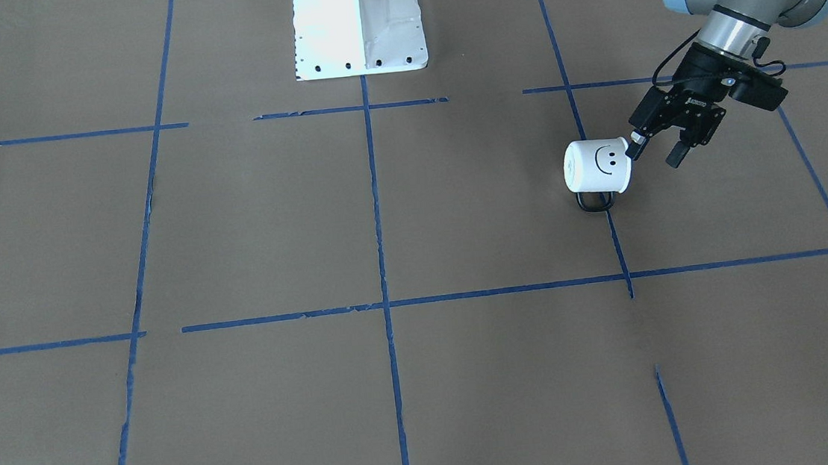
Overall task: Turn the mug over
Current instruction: 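Move the left gripper toward the white mug lying on its side and grasp its rim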
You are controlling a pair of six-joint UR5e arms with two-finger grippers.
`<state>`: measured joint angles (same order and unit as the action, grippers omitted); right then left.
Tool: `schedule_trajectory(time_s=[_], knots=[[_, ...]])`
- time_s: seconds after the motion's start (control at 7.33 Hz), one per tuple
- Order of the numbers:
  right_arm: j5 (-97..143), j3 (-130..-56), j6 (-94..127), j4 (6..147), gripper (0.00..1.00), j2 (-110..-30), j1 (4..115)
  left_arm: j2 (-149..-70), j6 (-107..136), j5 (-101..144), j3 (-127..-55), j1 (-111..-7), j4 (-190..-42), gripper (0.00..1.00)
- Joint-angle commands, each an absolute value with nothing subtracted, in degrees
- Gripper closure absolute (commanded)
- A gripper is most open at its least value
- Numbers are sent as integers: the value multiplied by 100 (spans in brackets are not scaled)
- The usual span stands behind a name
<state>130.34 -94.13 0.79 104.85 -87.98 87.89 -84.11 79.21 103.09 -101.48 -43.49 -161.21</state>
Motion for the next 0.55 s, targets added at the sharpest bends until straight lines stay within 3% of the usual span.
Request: schedule_trajectory(time_s=[0.0,0.27,0.41], knots=[[13034,-9413,79,10485,0,-8798,8789,-8429,8209,10292,-9337,-4289,-17626,0],[13034,-9413,79,10485,0,-8798,8789,-8525,8461,10309,-9054,-4272,-18180,0],[13034,-9413,79,10485,0,-8798,8789,-8830,8681,10310,-8470,-4254,-18889,0]])
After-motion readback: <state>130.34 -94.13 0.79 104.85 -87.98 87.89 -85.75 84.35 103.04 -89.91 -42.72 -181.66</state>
